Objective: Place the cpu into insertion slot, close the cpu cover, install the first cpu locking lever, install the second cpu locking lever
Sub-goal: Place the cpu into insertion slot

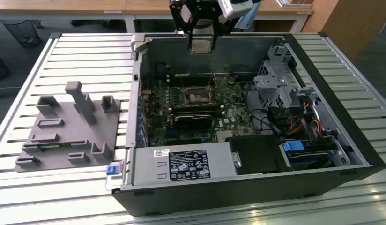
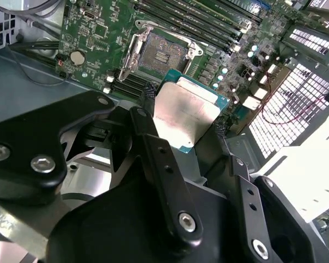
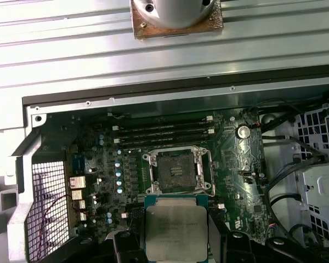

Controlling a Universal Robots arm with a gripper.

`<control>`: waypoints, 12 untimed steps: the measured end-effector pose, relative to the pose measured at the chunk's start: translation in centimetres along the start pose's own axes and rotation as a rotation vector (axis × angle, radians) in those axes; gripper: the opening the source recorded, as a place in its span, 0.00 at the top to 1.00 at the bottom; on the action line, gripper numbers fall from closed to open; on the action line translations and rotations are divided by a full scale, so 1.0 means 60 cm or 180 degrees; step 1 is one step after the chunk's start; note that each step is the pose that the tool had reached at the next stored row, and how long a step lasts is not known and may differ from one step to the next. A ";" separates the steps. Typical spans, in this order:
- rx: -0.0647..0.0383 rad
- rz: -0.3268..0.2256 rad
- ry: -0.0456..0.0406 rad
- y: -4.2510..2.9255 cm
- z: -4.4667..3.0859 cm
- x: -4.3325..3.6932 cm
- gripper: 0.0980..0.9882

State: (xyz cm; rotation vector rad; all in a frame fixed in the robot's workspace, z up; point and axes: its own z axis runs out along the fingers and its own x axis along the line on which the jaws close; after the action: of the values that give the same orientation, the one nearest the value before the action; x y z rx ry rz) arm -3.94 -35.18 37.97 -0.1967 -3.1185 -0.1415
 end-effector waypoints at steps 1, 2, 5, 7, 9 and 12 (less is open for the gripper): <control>0.0000 0.0003 0.0000 0.000 0.000 0.000 0.50; 0.0000 0.0005 0.0000 0.000 0.000 0.000 0.50; 0.0000 0.0014 -0.0001 0.000 0.000 0.000 0.50; 0.0000 0.0022 -0.0002 0.000 0.000 0.000 0.50; -0.0001 0.0037 -0.0003 0.000 0.000 0.000 0.50; -0.0001 0.0063 -0.0006 0.000 0.000 0.000 0.50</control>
State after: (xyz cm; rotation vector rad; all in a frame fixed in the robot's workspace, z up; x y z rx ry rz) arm -3.94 -35.18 37.97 -0.2275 -3.1173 -0.1417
